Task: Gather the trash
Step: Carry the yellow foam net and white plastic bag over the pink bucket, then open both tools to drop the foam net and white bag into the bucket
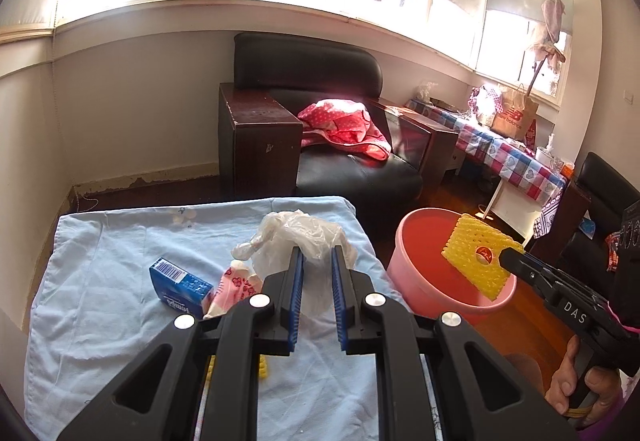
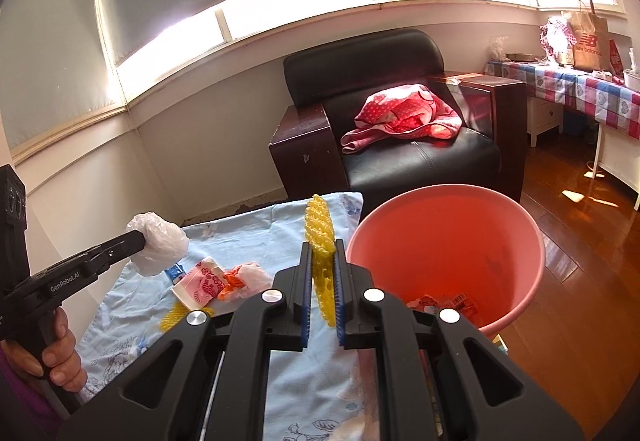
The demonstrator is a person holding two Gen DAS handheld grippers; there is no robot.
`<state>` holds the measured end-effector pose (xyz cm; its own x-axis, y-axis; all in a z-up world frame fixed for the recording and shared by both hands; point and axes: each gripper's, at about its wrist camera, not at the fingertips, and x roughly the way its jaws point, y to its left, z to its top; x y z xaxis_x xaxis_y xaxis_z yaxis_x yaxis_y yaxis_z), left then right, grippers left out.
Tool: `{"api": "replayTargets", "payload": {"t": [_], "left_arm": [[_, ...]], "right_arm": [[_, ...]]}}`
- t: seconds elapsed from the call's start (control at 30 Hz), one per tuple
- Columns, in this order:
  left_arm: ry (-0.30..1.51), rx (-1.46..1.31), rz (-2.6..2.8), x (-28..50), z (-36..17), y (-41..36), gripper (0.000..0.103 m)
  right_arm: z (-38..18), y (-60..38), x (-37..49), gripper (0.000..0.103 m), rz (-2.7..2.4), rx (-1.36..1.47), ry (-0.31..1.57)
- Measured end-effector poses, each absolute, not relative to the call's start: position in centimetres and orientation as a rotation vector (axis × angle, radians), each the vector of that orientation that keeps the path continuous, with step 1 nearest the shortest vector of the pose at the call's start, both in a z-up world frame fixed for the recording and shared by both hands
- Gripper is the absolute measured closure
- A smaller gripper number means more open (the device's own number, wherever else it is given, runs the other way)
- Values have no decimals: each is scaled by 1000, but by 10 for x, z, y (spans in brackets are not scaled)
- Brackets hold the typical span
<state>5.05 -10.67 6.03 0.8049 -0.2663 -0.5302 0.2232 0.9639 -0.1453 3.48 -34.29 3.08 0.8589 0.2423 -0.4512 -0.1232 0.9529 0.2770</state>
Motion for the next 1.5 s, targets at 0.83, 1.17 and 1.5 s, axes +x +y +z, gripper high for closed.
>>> {"api": "replayTargets", "payload": {"t": [0.83, 1.17, 1.5], "left_arm": [[670, 81, -479, 98, 23, -257, 90], [717, 129, -531, 112, 1, -302, 90], [740, 143, -531, 120, -13, -315, 79]], "right_arm": [[-2, -415, 62, 93, 16, 313, 543], [-20, -433, 78, 93, -37, 341, 612], [-36, -442, 88, 93, -48, 385, 666]]}}
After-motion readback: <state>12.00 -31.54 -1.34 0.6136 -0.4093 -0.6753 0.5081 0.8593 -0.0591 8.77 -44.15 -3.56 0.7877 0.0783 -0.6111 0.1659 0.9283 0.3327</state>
